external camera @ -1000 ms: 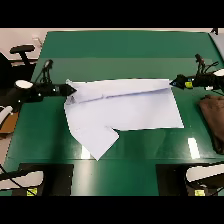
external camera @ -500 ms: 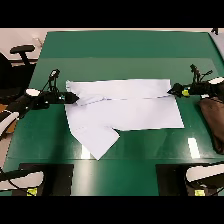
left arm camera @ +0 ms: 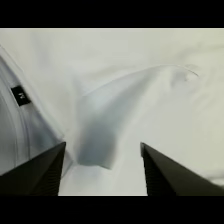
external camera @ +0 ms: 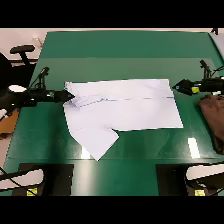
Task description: Fold the shirts.
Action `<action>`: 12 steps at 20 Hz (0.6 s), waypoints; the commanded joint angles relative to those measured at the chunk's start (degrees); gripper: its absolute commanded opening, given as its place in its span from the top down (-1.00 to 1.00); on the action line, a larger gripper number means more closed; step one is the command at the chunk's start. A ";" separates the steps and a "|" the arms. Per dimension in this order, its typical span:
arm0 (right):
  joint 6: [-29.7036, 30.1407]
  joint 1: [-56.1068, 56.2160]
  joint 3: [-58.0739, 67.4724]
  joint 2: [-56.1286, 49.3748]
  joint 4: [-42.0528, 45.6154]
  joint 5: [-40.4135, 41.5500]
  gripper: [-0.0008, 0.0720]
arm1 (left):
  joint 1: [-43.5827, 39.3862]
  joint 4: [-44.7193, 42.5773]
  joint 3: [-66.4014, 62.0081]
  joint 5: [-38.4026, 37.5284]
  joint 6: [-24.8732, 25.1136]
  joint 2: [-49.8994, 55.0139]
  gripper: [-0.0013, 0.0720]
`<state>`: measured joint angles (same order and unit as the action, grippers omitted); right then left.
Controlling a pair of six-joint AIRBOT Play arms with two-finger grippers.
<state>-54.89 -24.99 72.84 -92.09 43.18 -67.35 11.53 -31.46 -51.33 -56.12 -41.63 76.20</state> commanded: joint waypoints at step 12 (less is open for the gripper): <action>-1.22 -9.86 -20.76 21.53 5.88 -2.16 -0.57 | 6.99 -12.59 31.26 -17.79 -21.77 -31.54 -0.67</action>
<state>-56.07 -34.30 55.96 -73.67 48.38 -70.96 19.90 -43.51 -28.95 -72.31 -58.52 50.52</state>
